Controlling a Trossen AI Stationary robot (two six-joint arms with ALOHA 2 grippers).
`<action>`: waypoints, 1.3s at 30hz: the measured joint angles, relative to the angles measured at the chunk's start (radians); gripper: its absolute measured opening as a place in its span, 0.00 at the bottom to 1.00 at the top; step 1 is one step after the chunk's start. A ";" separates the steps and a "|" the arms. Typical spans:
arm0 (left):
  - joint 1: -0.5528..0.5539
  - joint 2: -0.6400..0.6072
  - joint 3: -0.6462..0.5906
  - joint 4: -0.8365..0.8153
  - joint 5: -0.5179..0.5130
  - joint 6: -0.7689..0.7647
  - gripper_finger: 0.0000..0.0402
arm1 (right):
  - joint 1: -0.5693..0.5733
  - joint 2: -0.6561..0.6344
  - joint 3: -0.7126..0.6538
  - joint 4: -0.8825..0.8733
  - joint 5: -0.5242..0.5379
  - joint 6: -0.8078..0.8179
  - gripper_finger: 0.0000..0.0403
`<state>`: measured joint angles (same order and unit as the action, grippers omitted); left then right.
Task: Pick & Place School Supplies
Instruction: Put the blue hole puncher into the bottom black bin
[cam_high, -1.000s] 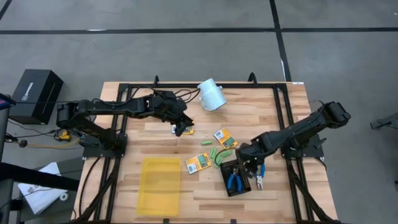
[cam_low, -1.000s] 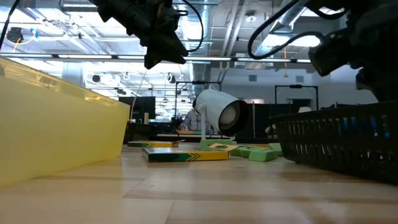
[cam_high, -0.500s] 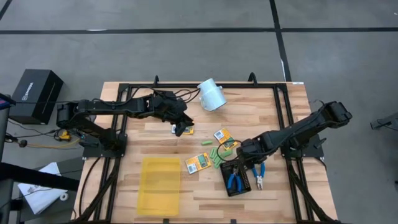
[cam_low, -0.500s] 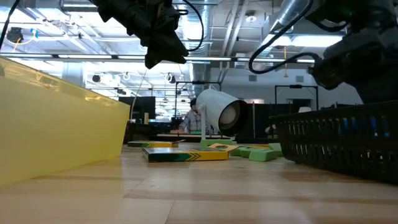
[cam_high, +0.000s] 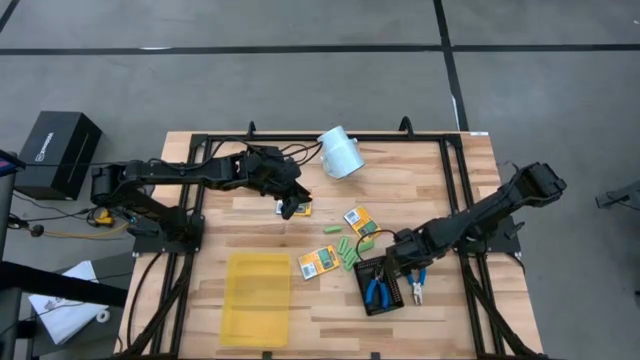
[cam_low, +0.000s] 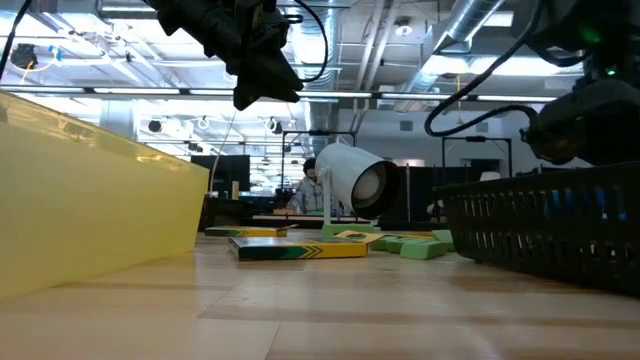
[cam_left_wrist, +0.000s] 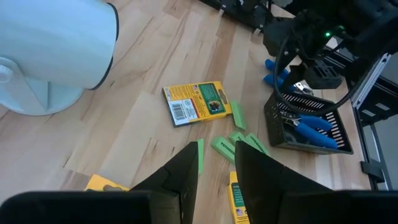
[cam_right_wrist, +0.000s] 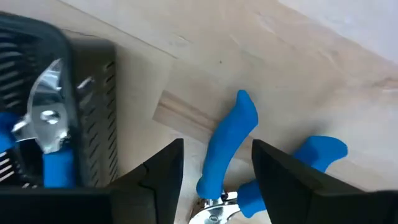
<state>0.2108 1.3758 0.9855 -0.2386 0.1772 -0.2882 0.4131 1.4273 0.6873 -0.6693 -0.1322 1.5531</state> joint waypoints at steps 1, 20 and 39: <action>0.000 0.000 0.000 0.000 0.000 0.000 0.25 | 0.007 0.000 -0.008 0.011 0.001 0.011 0.44; 0.000 0.007 0.000 -0.006 0.000 0.000 0.25 | -0.001 -0.008 -0.126 0.110 0.051 0.066 0.33; 0.000 0.099 0.000 0.060 0.039 -0.008 0.25 | -0.028 -0.023 -0.138 0.123 0.066 0.014 0.07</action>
<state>0.2105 1.4748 0.9855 -0.1789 0.2165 -0.2965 0.3855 1.4043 0.5497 -0.5459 -0.0666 1.5676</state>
